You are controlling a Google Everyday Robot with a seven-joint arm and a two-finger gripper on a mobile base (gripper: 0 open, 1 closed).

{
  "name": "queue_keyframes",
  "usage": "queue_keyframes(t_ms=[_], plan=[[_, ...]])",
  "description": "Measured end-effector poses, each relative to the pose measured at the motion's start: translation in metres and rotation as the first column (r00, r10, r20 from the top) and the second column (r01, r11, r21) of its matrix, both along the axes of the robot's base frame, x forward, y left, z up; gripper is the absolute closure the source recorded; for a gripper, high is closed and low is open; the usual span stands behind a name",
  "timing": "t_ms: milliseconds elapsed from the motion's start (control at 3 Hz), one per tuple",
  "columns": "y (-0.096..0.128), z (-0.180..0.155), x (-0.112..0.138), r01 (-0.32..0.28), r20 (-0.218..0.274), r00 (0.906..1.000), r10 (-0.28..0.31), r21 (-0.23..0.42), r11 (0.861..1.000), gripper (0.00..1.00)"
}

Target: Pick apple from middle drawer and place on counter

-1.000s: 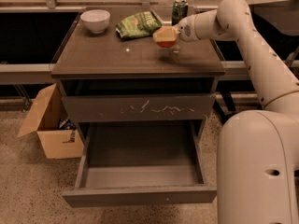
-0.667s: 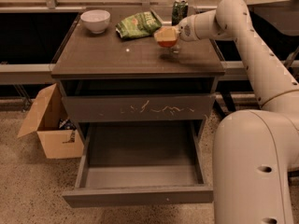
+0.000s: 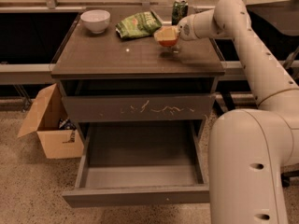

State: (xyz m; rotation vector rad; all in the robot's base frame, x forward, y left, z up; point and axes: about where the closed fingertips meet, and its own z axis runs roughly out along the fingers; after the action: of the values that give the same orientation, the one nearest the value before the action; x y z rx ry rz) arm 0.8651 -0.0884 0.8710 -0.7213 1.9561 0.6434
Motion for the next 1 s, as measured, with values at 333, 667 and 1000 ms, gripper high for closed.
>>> queue_keyframes(t_ms=[333, 667, 1000], plan=[[0.000, 0.000, 0.000, 0.000, 0.000, 1.0000, 0.000, 0.000, 1.000, 0.00], [-0.007, 0.007, -0.001, 0.020, 0.017, 0.9997, -0.020, 0.008, 1.000, 0.00], [-0.039, 0.036, -0.015, 0.082, 0.088, 0.9925, -0.085, 0.038, 0.996, 0.00]])
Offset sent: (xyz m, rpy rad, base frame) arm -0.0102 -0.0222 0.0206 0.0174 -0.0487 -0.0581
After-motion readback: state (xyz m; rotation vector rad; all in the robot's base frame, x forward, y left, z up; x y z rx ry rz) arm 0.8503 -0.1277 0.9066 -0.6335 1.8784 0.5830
